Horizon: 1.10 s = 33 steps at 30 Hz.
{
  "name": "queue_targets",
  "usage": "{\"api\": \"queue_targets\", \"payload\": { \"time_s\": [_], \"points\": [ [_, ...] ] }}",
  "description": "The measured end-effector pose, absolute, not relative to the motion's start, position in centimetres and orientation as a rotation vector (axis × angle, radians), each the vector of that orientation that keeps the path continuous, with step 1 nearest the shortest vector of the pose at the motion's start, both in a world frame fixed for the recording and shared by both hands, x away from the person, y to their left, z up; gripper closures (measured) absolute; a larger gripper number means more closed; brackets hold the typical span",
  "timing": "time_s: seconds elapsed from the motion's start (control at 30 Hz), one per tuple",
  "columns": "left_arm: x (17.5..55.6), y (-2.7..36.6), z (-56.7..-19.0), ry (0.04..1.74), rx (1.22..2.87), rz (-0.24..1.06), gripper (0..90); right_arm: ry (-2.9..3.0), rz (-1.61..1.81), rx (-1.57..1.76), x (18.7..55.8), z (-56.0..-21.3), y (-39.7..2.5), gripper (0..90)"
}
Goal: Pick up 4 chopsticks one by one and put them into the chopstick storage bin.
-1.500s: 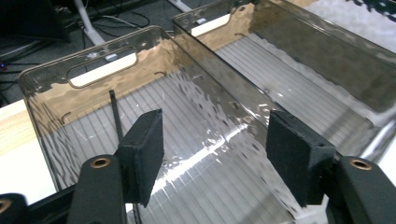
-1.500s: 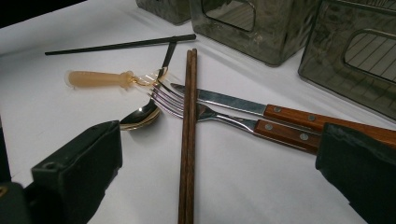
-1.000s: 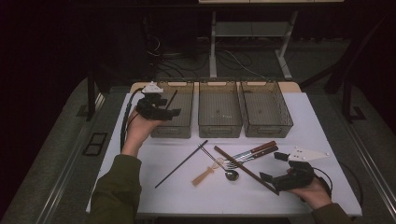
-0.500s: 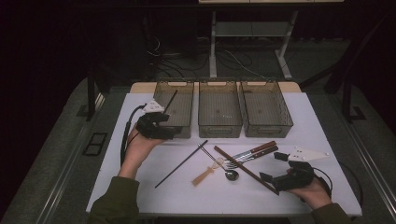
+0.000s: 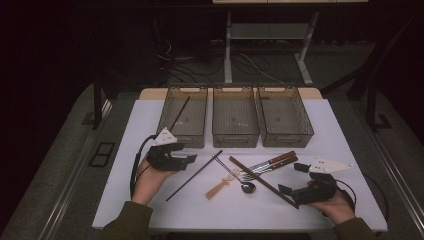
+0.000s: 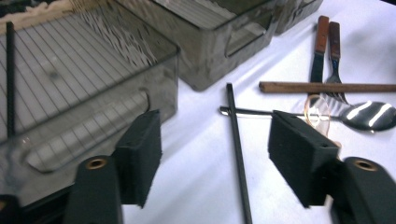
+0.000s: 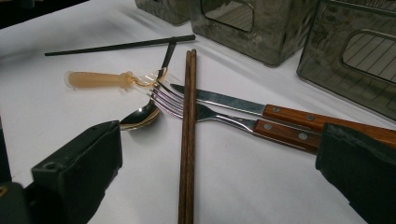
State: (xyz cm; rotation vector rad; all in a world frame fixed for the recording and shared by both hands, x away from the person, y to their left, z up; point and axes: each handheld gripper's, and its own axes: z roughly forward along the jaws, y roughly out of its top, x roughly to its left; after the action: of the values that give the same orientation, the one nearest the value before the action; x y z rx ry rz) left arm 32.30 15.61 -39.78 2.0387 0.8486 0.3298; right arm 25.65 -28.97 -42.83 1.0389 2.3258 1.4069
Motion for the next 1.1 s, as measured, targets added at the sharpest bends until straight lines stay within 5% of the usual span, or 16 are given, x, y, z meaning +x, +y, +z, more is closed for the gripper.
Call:
{"api": "queue_targets", "payload": {
  "time_s": [0.7,1.1],
  "points": [
    [31.7,14.3,-43.3,0.856,2.157,0.218,71.9,2.323,1.397,1.031,25.6,-42.8,-28.9,0.7],
    [31.9,13.2,-44.4,0.834,2.209,0.177,79.5,2.323,1.395,1.035,25.6,-42.8,-28.9,0.7]
  ]
}}
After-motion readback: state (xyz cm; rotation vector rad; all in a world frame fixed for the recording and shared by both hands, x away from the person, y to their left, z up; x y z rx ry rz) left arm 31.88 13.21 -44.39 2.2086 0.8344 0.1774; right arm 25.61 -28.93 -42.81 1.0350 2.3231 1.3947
